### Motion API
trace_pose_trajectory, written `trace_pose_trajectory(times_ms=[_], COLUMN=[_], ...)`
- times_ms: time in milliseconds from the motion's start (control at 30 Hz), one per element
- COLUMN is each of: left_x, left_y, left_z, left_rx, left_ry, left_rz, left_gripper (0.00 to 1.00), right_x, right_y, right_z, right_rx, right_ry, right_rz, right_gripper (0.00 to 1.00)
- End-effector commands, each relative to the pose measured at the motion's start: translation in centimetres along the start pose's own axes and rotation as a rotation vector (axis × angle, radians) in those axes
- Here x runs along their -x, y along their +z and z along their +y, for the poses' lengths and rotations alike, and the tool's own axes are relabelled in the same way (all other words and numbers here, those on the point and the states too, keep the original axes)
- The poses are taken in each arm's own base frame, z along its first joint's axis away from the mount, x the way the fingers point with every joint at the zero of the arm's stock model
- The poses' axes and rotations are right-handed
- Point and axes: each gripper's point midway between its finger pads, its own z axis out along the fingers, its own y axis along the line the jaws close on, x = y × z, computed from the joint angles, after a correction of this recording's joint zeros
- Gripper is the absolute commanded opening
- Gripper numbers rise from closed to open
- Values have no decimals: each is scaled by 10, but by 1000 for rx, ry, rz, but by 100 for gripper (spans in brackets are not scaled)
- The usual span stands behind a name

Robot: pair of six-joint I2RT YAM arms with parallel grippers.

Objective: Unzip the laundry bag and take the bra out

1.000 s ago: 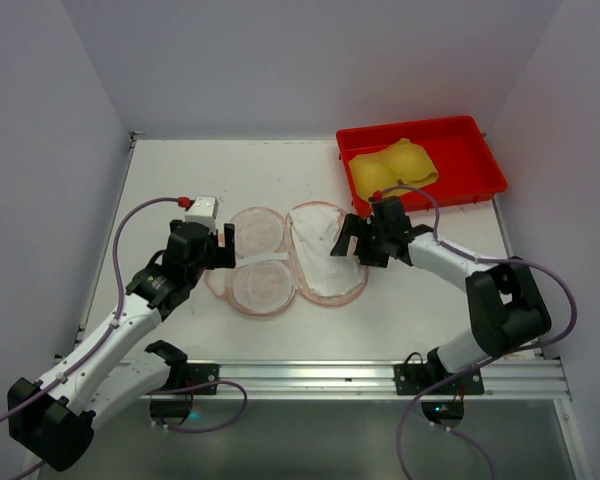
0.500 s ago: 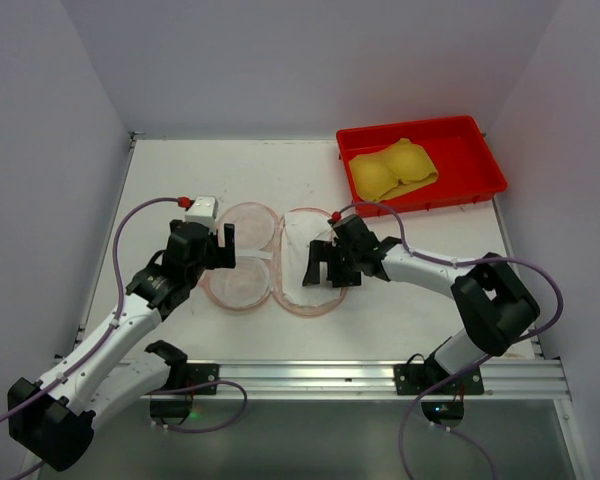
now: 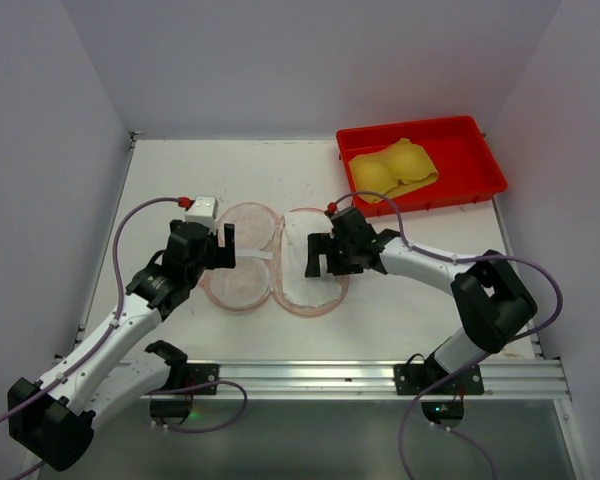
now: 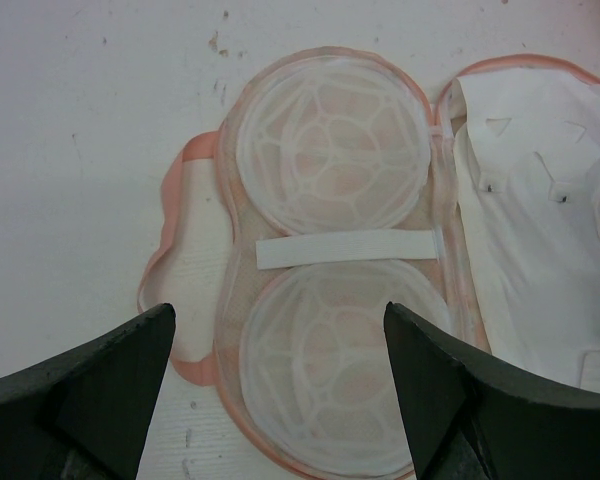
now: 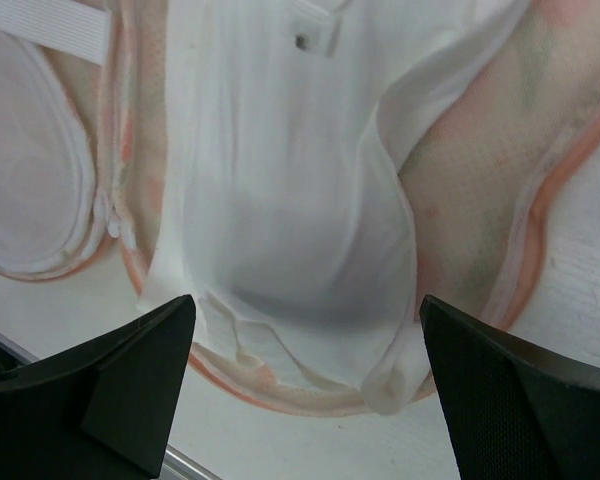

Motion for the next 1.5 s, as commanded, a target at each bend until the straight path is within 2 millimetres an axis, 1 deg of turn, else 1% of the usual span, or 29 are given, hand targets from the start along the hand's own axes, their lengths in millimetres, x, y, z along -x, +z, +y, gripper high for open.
trace_pose_trajectory(times_ms=[0,67,100,133,167,267,367,433,500,533,633,733,800,900,967,1067,1167,1267,1300,1367,1400,1467], left_x=[5,4,4,4,4,4,3,3,4,3,3,2,2,2,2,2,2,2,2,1,1,1], left_y=[0,0,0,0,1,1,1,1,1,2,2,2,2,2,3,2,2,3,3,3,3,3], left_z=[2,2,2,2,2,2,2,1,1,1,1,0,0,1,0,0,0,0,0,0,-1,-1], left_rx=[3,6,6,6,6,6,5,2,2,3,3,0,1,2,1,1,1,0,-2,-1,-3,-3], left_ry=[-1,1,1,1,1,1,1,2,2,3,2,4,4,3,5,3,4,5,5,6,6,6], left_rz=[-22,-20,-20,-20,-18,-17,-15,-14,-14,-13,-11,-9,-8,-10,-7,-8,-8,-5,-5,-3,-3,-3], left_gripper=[89,89,89,89,89,89,89,89,89,89,89,89,89,89,89,89,89,89,89,89,89,89], right_x=[21,13,16,14,11,7,5,6,9,15,24,28,27,25,21,14,8,2,0,-2,-4,-4], right_y=[4,13,15,18,22,26,24,19,14,8,3,3,3,6,12,18,23,27,29,32,34,33], right_z=[20,22,24,24,23,17,14,15,15,14,9,-1,-3,-3,-4,0,7,11,11,10,9,9], right_rx=[82,108,118,120,118,98,87,87,78,65,29,-2,-1,6,13,47,102,133,136,138,134,135], right_ry=[-107,-122,-130,-132,-131,-122,-124,-133,-135,-140,-160,-158,-156,-159,-160,-162,-163,-167,-161,-158,-156,-155], right_rz=[-25,18,17,28,42,54,56,51,32,3,-29,-33,-29,-15,8,34,67,92,97,108,114,112], right_gripper=[96,96,95,95,95,96,96,96,95,95,95,95,95,93,93,89,86,80,73,66,58,49])
